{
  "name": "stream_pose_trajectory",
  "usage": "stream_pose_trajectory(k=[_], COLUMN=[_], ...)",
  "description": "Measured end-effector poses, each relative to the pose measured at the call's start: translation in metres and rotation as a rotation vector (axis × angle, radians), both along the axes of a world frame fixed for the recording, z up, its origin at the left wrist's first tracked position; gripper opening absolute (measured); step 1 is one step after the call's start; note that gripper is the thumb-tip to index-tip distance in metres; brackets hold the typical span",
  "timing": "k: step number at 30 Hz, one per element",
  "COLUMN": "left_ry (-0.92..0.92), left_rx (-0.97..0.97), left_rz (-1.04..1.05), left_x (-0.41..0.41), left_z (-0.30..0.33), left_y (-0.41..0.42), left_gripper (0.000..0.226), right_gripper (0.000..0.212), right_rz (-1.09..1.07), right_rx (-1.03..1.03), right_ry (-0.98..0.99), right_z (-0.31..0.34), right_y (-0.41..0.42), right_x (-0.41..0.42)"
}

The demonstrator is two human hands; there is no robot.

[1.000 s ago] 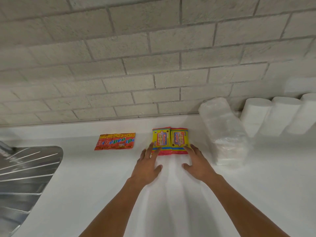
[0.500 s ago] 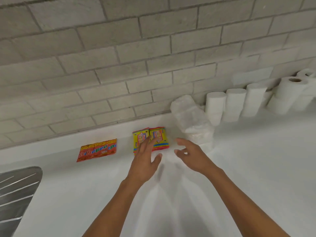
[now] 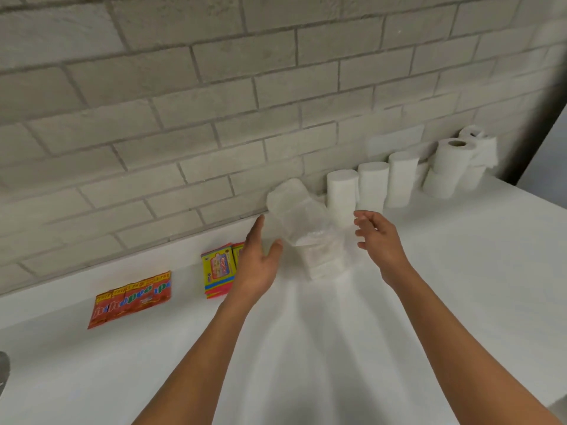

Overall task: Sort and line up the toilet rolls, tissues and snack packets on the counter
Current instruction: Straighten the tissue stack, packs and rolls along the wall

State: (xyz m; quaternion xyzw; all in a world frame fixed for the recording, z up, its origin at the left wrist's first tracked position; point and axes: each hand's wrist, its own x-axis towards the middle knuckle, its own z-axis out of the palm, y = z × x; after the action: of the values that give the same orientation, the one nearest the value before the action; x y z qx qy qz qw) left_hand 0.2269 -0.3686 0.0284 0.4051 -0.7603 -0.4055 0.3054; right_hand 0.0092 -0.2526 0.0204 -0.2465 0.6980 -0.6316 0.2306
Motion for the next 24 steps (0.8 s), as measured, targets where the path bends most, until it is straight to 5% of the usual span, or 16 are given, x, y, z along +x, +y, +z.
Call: stream_pose_trajectory(k=[24], left_ry=[-0.026], left_rx=[0.23], left_rz=[0.432], left_x=[-0.091], left_z=[-0.019], left_y=[-0.026], left_gripper=[0.066], right_gripper=[0.052], right_rz=[0.372], right_rx=[0.22], right_ry=[-0.127], right_z=[-0.063], right_y=[-0.048], right_x=[-0.128])
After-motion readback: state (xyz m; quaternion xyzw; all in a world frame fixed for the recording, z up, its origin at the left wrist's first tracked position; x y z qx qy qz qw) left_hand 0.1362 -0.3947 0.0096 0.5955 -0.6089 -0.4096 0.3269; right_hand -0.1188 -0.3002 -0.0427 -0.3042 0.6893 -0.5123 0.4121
